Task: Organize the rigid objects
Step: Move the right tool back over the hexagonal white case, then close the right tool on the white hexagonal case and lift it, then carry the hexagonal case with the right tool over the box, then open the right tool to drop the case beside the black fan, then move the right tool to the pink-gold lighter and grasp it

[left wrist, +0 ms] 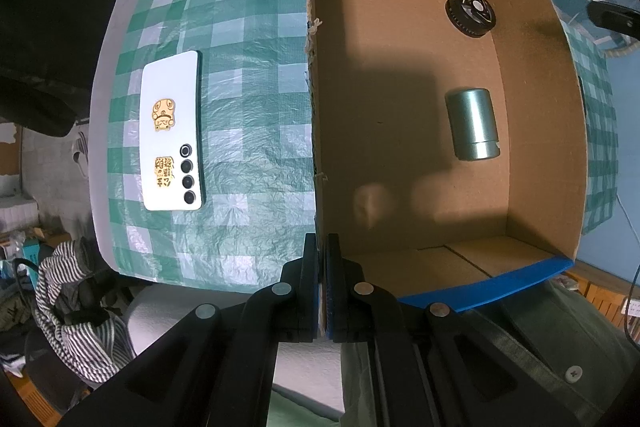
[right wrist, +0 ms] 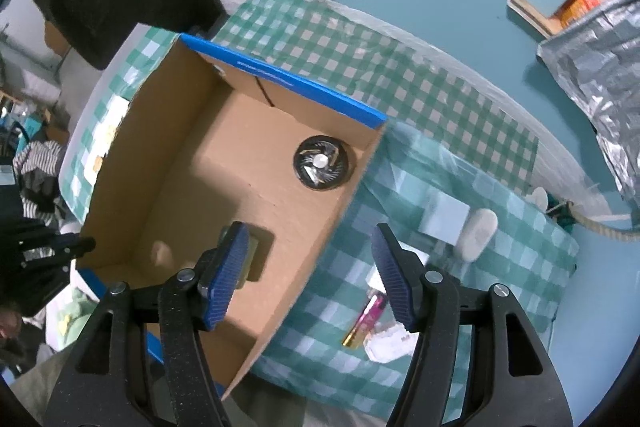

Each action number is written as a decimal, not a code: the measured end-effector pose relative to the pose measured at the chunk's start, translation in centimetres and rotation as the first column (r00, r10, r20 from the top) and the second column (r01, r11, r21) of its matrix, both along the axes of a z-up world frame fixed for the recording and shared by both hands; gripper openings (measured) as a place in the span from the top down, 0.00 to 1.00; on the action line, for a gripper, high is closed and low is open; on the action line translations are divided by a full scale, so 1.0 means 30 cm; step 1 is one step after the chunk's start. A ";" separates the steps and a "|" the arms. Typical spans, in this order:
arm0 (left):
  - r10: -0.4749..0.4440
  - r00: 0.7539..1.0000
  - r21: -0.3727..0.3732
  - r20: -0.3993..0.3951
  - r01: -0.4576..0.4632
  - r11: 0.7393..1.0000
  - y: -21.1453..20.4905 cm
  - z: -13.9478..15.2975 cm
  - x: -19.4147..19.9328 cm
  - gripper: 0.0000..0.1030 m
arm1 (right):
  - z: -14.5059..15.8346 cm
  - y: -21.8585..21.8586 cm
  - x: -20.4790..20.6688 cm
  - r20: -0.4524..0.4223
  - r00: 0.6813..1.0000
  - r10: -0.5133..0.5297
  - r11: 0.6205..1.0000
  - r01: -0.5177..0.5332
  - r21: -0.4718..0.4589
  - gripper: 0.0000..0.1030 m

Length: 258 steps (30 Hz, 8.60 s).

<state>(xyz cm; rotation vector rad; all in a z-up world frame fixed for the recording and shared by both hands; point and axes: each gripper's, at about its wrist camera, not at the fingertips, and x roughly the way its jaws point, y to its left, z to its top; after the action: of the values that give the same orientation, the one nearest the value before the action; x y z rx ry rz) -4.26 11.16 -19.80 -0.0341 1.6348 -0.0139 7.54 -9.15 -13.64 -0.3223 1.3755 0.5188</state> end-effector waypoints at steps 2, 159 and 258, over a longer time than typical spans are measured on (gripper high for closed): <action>-0.001 1.000 0.000 0.000 0.001 1.000 0.001 0.000 0.001 0.97 | 0.014 -0.035 -0.005 0.008 1.000 -0.017 1.000 0.017 -0.002 0.33; -0.023 1.000 0.006 -0.004 0.023 1.000 -0.009 0.001 -0.015 0.97 | -0.117 0.086 -0.003 -0.073 0.996 0.054 0.998 -0.056 -0.023 0.45; -0.056 0.998 0.018 -0.009 0.057 0.998 -0.021 0.001 -0.016 0.97 | -0.467 -0.360 -0.149 -0.236 0.907 -0.349 0.937 0.332 -0.110 0.41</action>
<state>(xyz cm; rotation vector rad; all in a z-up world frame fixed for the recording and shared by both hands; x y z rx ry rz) -4.73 10.54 -19.76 0.0260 1.6439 -0.0424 3.07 -19.96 -27.64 -0.0648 1.6586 0.2259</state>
